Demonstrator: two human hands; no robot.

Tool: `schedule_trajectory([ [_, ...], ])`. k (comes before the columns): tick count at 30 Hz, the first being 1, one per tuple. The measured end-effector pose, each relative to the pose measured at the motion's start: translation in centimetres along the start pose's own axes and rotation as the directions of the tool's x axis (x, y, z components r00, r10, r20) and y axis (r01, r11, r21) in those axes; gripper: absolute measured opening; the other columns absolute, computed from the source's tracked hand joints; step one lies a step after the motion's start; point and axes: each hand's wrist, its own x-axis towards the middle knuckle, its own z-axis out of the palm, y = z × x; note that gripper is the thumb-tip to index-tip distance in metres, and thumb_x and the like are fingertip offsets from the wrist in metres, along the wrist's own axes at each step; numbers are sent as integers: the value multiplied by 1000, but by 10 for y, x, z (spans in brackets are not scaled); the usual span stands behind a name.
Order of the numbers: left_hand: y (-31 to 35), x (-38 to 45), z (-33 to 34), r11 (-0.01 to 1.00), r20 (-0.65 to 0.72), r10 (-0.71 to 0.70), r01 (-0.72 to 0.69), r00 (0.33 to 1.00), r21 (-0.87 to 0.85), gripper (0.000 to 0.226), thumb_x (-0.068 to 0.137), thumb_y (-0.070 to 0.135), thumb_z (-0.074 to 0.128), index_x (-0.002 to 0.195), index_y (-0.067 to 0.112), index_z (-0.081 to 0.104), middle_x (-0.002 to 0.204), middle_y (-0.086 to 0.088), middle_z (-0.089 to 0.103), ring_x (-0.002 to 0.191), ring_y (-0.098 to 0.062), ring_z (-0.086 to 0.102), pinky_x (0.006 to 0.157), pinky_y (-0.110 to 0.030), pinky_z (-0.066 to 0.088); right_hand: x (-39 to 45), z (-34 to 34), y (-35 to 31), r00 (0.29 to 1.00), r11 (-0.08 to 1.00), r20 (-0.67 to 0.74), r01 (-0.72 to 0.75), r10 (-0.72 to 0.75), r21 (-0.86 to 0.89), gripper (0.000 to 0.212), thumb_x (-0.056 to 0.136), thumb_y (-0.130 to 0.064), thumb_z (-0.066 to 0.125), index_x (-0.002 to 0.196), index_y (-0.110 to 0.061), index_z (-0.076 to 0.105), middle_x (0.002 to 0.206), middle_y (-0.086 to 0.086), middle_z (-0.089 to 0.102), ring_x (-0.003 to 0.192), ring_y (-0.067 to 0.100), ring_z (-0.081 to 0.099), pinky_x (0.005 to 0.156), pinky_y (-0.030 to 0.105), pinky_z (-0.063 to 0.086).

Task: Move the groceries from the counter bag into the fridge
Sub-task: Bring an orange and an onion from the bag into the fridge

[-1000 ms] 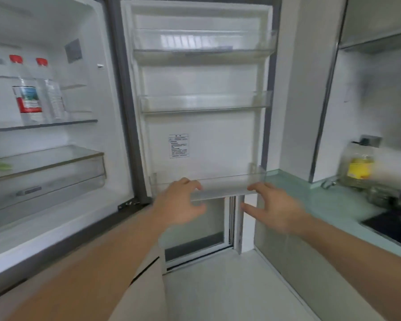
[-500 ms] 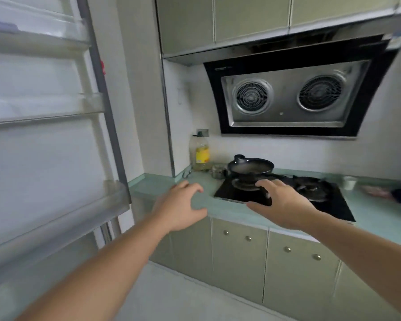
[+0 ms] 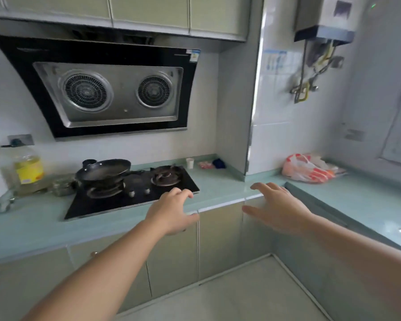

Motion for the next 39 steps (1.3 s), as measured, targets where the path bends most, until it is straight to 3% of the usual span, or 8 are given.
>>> schedule_trajectory([
  [7,137,37,38,984,58,180,-179,982,-23,53,78,55,57,126,39,45,132,13,45,120,-15,47,88,-34,44,-52,-37,133,969,972,-76,-235,236,22,69,82,-65,56,140,-33,37,141,-2,42,132,24,36,101,39,39],
  [11,207,46,60,967,73,253,-253,965,-17,52,79,54,57,127,39,44,133,14,44,117,-15,48,82,-32,42,-73,-51,195,949,953,-86,-300,303,43,62,81,-65,57,132,-33,44,131,1,48,125,25,41,97,41,43],
  [16,263,69,87,947,122,321,-320,939,-31,52,79,53,57,127,39,44,133,13,44,120,-14,46,85,-32,42,-84,-60,256,923,927,-95,-367,373,78,68,81,-64,59,139,-33,40,134,1,47,127,24,40,100,40,41],
  [23,300,139,131,926,144,377,-372,915,-61,51,80,52,57,128,38,45,135,12,45,123,-15,44,91,-34,42,-41,-49,313,903,909,-110,-407,415,85,63,83,-60,58,137,-33,41,134,-1,48,126,20,43,98,35,40],
  [31,313,278,186,869,151,493,-493,857,-40,55,80,53,55,130,36,43,134,9,46,123,-17,45,91,-34,40,82,-35,365,885,895,-128,-442,447,62,54,89,-58,51,136,-32,43,133,-1,49,122,19,47,93,32,41],
  [39,325,394,222,873,152,487,-473,860,-122,52,79,54,56,127,35,46,131,10,49,117,-15,49,88,-34,44,189,-31,404,887,894,-117,-448,447,15,56,90,-58,49,138,-30,40,139,0,47,124,18,47,100,34,44],
])
